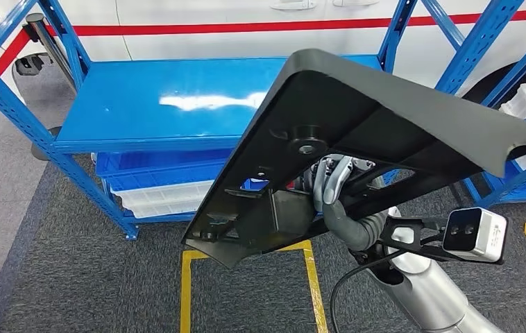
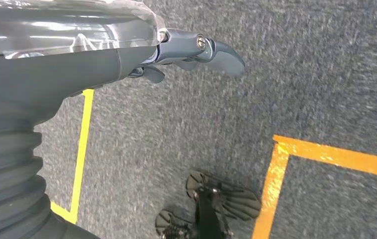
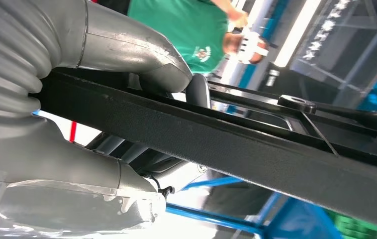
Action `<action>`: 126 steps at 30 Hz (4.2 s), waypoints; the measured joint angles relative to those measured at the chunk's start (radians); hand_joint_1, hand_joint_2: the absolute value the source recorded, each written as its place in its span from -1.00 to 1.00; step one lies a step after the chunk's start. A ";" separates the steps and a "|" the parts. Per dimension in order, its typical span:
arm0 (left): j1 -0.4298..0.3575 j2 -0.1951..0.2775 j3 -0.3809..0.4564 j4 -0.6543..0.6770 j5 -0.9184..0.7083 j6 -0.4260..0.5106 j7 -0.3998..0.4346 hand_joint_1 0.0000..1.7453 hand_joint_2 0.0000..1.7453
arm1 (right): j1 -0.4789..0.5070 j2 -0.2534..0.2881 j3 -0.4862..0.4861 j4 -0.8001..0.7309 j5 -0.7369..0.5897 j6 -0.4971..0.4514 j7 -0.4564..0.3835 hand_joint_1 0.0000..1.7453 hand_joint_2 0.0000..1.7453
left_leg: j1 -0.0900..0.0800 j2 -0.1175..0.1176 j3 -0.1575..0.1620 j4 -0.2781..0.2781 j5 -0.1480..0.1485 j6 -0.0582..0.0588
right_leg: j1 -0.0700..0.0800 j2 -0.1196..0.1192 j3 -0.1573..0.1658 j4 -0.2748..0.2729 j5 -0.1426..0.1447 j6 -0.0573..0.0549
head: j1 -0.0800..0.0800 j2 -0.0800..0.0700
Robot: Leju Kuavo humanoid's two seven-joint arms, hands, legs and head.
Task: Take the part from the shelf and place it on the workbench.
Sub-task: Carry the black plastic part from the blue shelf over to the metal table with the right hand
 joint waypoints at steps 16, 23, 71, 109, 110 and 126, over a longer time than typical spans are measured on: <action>0.005 0.033 0.007 0.000 -0.037 -0.004 -0.002 -1.00 1.00 | 0.103 0.033 -0.026 -0.029 0.091 0.161 -0.061 0.90 1.00 | 0.008 -0.009 0.115 0.016 -0.101 -0.037 | 0.005 -0.010 -0.085 -0.040 0.075 -0.025 | 0.000 0.000; -0.004 0.038 0.002 0.000 -0.056 -0.003 0.029 -1.00 1.00 | 0.195 0.060 -0.128 -0.036 0.136 0.224 -0.064 0.90 1.00 | 0.009 -0.001 0.079 -0.011 -0.065 0.012 | 0.001 -0.003 -0.148 0.114 -0.048 0.010 | 0.000 0.000; 0.002 -0.022 -0.011 0.000 -0.115 0.051 0.102 -1.00 1.00 | 0.239 0.102 -0.207 -0.019 0.200 0.308 -0.069 0.90 1.00 | 0.011 0.003 -0.052 0.293 -0.218 -0.045 | 0.005 0.013 -0.049 -0.037 0.038 -0.051 | 0.000 0.000; -0.009 0.010 -0.054 0.000 -0.199 0.024 0.080 -1.00 1.00 | 0.261 0.130 -0.097 -0.176 0.216 0.236 -0.067 0.90 1.00 | 0.016 -0.065 0.085 0.025 -0.093 -0.033 | 0.005 0.095 -0.078 -0.025 0.061 -0.036 | 0.000 0.000; -0.011 0.010 -0.053 0.000 -0.199 0.023 0.076 -1.00 1.00 | 0.261 0.130 -0.097 -0.169 0.217 0.231 -0.067 0.90 1.00 | 0.014 -0.067 0.087 0.018 -0.096 -0.030 | 0.004 0.104 -0.082 -0.025 0.064 -0.029 | 0.000 0.000; -0.015 0.004 -0.050 0.000 -0.204 0.013 0.057 -1.00 1.00 | 0.211 0.113 -0.090 -0.035 0.236 0.126 -0.067 0.90 1.00 | 0.005 0.096 0.086 0.013 -0.092 -0.027 | 0.008 -0.056 -0.078 -0.020 0.044 -0.019 | 0.000 0.000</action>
